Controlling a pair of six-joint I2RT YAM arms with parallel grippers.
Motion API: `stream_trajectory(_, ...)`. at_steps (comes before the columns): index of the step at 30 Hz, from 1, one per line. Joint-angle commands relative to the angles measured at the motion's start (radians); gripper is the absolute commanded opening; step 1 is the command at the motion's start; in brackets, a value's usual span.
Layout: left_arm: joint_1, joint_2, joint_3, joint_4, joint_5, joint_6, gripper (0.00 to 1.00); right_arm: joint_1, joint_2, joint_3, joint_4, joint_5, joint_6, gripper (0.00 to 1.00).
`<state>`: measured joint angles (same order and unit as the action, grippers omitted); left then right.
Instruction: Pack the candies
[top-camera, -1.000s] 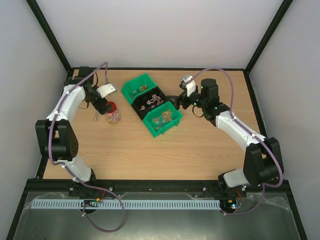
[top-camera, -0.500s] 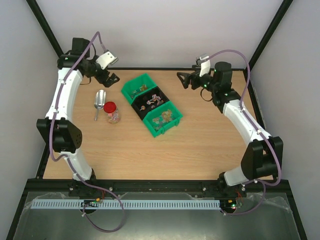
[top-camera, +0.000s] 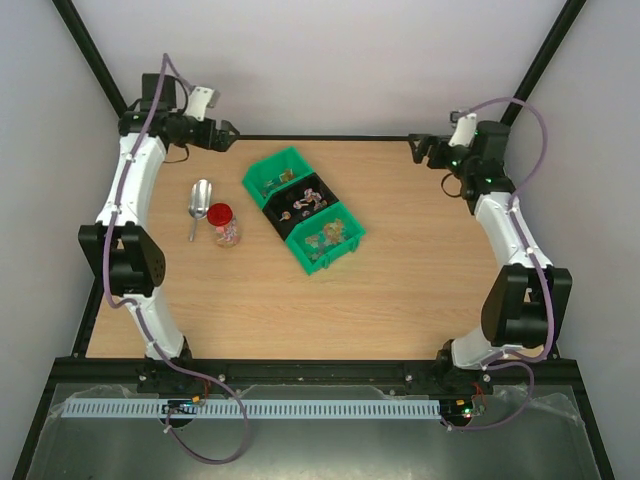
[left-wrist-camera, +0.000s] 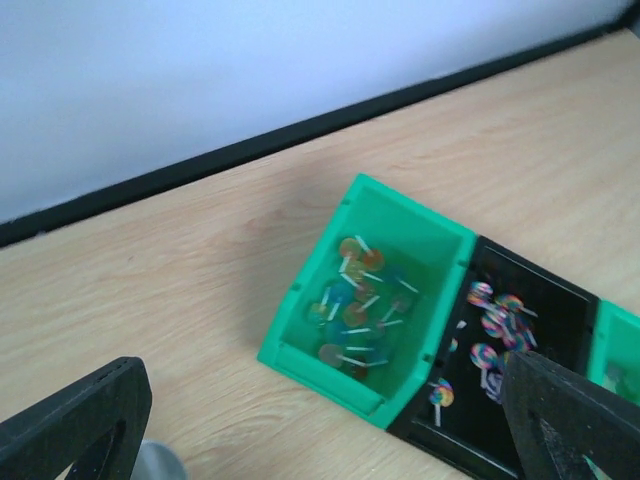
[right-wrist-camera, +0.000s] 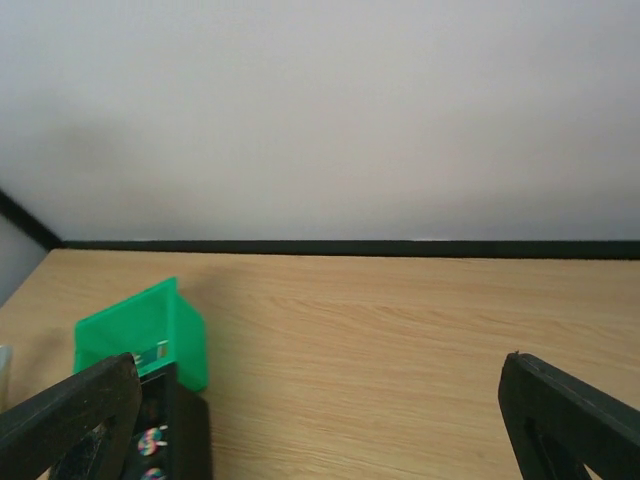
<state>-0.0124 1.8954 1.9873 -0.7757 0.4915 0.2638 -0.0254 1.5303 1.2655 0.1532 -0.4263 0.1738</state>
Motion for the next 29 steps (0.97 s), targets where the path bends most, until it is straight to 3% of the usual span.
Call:
stream_trajectory(1,0.082,0.025,-0.052,0.075,-0.069,-0.206,0.99,-0.082,0.019,-0.008,-0.074,-0.009,0.024,0.99)
stream_trajectory(5,0.121,0.003,-0.111,0.099,-0.189,-0.219,0.99,-0.160,0.061,0.004,-0.161,-0.007,-0.017,0.99)
stream_trajectory(16,0.261,-0.062,-0.302,0.147,-0.179,-0.203,0.99,-0.251,0.101,-0.041,-0.237,0.046,-0.078,0.99)
stream_trajectory(29,0.216,-0.080,-0.357,0.169,-0.284,-0.220,0.99,-0.249,0.059,-0.120,-0.181,-0.015,-0.037,0.99)
